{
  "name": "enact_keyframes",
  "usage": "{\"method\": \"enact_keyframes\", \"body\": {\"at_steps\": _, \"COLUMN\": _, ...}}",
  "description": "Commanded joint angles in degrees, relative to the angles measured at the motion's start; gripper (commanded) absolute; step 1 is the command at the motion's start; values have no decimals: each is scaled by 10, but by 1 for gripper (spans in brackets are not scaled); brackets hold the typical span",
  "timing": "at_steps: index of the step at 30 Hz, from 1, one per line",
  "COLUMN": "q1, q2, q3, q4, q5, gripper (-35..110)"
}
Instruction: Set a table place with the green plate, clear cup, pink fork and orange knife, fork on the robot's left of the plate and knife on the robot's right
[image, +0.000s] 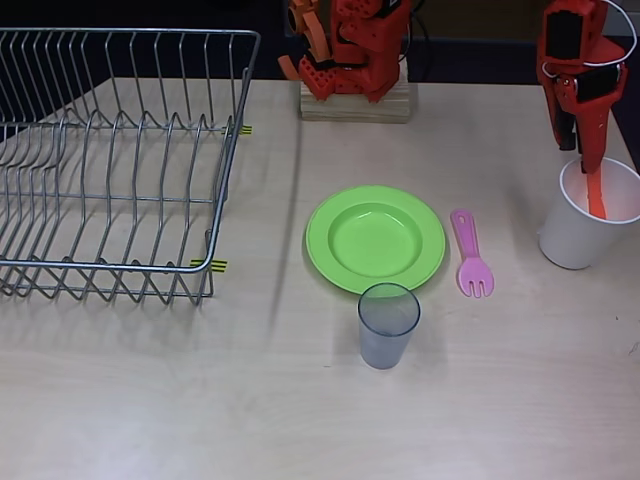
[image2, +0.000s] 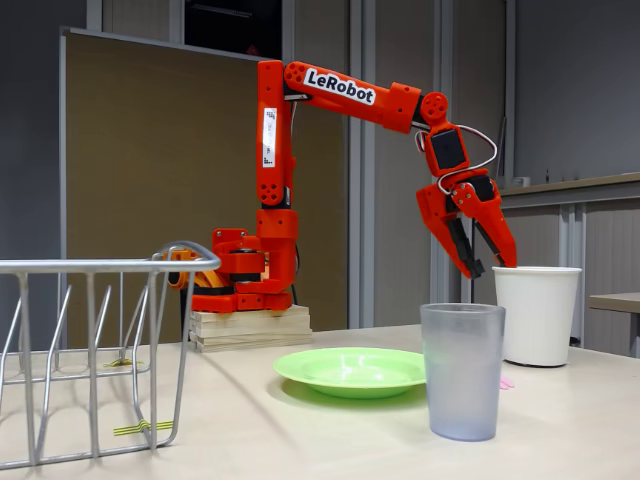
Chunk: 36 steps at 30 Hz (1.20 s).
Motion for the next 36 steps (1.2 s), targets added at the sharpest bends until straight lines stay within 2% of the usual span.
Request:
{"method": "enact_keyframes", "body": {"at_steps": 1, "q1": -1, "q2": 20, "q3": -17, "q4": 10, "q5": -11, "gripper": 23}}
{"method": "enact_keyframes", "body": {"at_steps": 24, "q1": 0, "q2": -4, "q3": -47, "q4": 13, "q5": -18, "gripper": 16}}
{"method": "enact_keyframes", "body": {"at_steps": 36, "q1": -3, "q2": -3, "q3": -35, "q4": -12, "q5": -23, "gripper": 0}}
